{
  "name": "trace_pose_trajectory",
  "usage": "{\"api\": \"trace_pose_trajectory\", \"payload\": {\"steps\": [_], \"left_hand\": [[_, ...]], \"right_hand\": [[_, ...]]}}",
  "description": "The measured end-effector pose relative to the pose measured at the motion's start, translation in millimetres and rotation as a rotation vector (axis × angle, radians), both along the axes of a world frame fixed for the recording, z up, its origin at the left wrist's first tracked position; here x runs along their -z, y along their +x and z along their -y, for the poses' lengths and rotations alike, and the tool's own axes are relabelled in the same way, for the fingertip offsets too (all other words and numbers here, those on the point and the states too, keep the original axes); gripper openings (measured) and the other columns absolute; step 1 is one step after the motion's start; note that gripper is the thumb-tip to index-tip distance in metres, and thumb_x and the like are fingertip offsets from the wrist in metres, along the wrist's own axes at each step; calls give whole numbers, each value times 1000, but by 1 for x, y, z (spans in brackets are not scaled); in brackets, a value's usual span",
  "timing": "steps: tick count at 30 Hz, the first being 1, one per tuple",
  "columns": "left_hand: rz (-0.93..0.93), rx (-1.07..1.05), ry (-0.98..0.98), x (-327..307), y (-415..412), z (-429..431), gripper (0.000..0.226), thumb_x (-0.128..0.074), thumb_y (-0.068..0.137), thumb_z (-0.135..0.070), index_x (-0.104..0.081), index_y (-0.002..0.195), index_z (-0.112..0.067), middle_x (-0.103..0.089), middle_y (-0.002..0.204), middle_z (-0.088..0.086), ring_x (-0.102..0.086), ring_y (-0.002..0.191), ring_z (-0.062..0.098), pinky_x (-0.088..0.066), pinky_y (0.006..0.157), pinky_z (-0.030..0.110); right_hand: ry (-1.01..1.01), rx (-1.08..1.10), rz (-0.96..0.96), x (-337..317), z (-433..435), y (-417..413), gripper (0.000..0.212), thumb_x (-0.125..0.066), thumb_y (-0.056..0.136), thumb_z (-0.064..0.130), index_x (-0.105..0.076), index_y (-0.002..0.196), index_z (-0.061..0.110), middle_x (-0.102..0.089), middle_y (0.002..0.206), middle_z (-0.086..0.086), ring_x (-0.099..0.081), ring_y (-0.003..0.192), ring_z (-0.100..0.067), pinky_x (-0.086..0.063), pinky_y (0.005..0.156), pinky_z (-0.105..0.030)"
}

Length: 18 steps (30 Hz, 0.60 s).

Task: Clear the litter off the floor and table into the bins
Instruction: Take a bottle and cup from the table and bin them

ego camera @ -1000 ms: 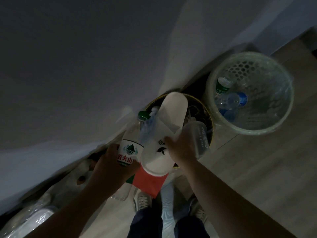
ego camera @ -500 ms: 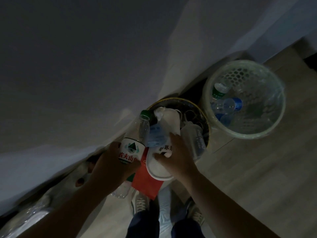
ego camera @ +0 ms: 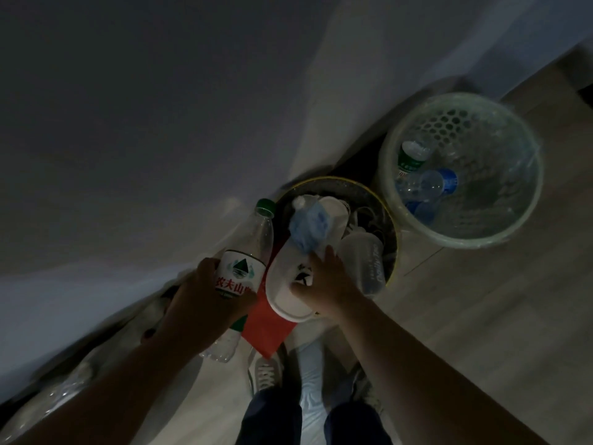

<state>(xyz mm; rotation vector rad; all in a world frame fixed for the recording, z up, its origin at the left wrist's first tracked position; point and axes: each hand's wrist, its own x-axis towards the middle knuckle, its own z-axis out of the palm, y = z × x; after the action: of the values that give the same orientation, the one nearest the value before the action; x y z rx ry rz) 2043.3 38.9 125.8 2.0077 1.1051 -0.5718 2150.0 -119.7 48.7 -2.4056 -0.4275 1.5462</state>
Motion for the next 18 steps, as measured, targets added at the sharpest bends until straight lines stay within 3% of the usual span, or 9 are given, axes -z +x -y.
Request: {"api": "trace_pose_trajectory", "payload": {"steps": [3,5,7,13,18], "left_hand": [[-4,30,-10,-6,10,2,54,-81,67,-31,-43,105,-26,-58,84,-11,-59,72,3,-44,52,15],[-8,51,-30,-11,20,5,54,-80,68,-32,-42,106,-26,-58,84,-11,-60,74,4,-47,55,19],[-9,73,-43,-17,32,8,54,-80,70,-33,-42,107,-25,-58,85,-11,-60,75,4,-48,56,20],[22,205,-84,-42,85,35,53,-79,73,-37,-50,113,-17,-64,98,0,-63,87,16,-55,74,32],[-19,305,-75,-52,137,73,68,-76,76,-37,-44,132,-15,-61,117,9,-60,105,26,-52,90,40]], "right_hand": [[94,158,77,-22,13,5,70,-54,93,39,-22,152,18,-12,159,-13,-21,145,-30,-30,115,-42],[161,233,127,-39,25,11,57,-56,92,34,-40,143,14,-42,143,-12,-44,131,-25,-42,105,-39],[166,234,189,-54,40,20,41,-56,92,31,-54,128,12,-58,123,-8,-57,114,-20,-49,93,-35],[91,278,296,-90,101,56,37,-57,92,31,-56,126,19,-60,119,-4,-58,107,-15,-45,88,-25],[42,362,310,-107,146,85,41,-58,91,29,-53,130,19,-57,126,-2,-54,114,-16,-44,97,-30]]}}
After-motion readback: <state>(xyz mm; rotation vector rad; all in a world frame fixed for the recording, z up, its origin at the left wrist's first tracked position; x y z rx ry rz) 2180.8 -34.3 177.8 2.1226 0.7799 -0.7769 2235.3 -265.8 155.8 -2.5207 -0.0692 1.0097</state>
